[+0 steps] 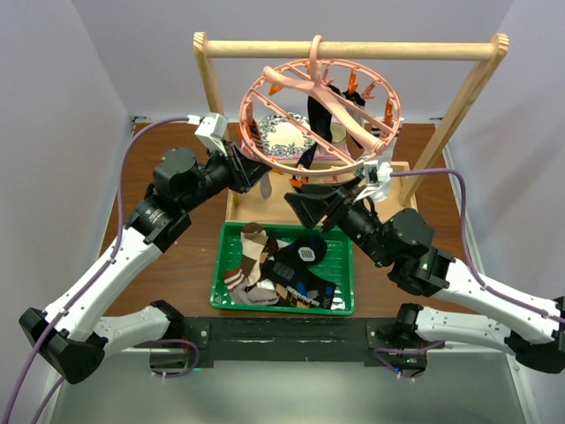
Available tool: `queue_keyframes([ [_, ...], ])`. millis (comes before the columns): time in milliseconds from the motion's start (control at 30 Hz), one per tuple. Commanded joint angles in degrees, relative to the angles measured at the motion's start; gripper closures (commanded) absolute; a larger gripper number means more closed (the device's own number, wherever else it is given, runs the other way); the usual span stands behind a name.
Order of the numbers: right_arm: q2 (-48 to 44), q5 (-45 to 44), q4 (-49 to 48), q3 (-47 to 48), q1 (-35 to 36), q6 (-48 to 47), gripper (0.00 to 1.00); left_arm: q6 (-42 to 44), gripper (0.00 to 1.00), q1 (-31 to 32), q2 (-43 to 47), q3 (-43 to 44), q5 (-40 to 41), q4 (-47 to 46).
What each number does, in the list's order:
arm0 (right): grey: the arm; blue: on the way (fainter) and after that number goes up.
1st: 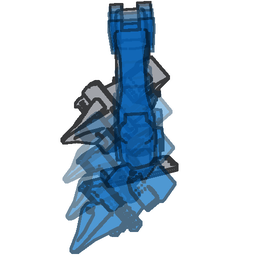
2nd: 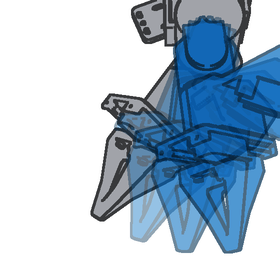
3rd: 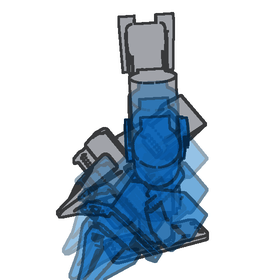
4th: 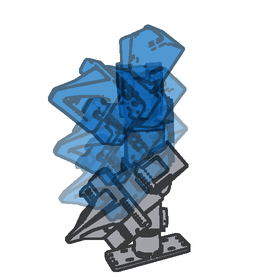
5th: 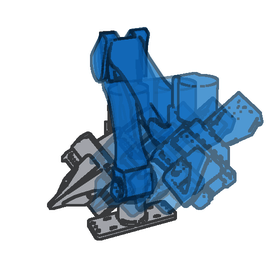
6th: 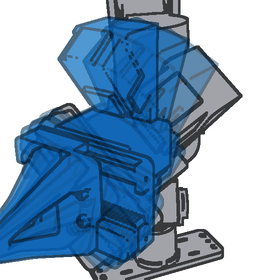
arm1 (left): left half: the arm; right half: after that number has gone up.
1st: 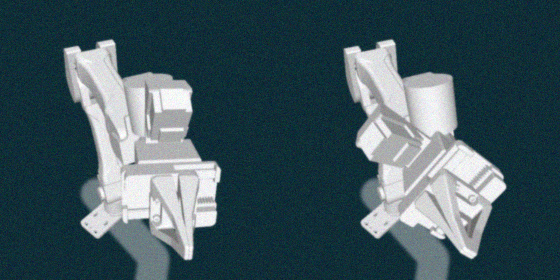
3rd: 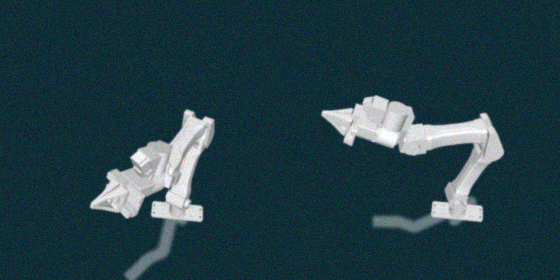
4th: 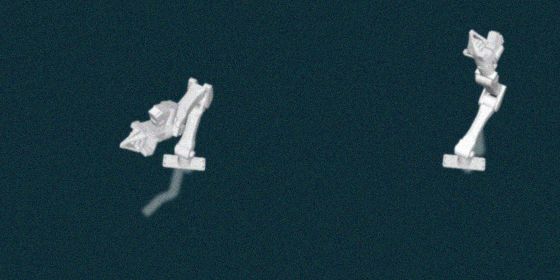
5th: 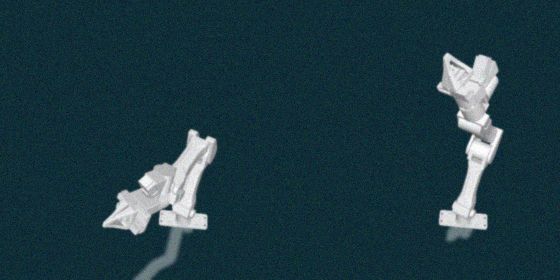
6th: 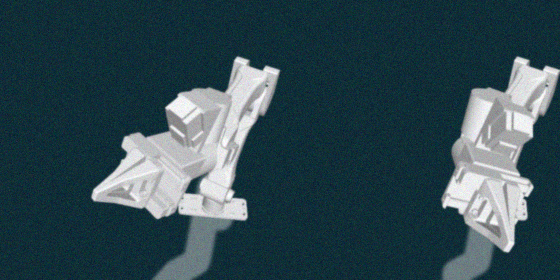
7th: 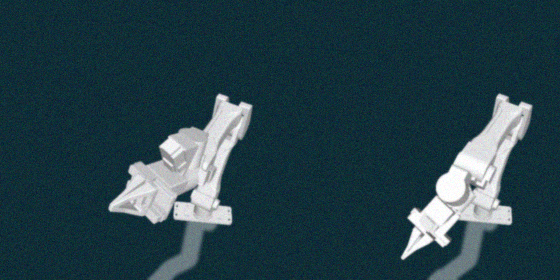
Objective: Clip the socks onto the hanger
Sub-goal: Open the clamp at the hanger.
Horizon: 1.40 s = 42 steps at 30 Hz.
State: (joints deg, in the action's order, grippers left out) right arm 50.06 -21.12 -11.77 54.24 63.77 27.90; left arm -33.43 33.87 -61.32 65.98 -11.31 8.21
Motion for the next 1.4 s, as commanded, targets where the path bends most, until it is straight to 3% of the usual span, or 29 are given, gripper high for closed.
queue_keyframes([
  [0,1.8,12.6,5.8,3.6,0.2,-6.2,0.39,0.2,0.87,-0.5,0.1,2.3,-0.3,-2.2],
  [267,11.2,27.6,10.1,5.3,0.3,-14.2,0.44,0.9,0.85,-0.6,-0.8,5.1,-0.4,0.1],
  [367,12.9,23.7,10.9,6.3,0.3,-16.7,0.45,1.3,0.84,-0.6,-1.1,6.1,-0.4,1.4],
  [600,7.6,8.5,-3.8,-0.9,0.3,-27.5,0.45,1.6,0.82,-0.6,-1.0,6.4,-0.3,2.8],
  [833,6.2,6.0,-11.1,-3.2,0.4,-42.7,0.46,1.5,0.78,-0.5,-0.8,7.5,-0.9,4.5],
  [1067,10.8,4.5,-12.8,-0.4,0.3,-47.9,0.46,0.8,0.76,-0.5,0.3,7.6,-1.6,7.4],
  [1367,13.4,-1.9,-27.1,-4.1,0.4,-56.0,0.51,0.2,0.76,0.1,0.8,6.4,-2.2,7.3],
])
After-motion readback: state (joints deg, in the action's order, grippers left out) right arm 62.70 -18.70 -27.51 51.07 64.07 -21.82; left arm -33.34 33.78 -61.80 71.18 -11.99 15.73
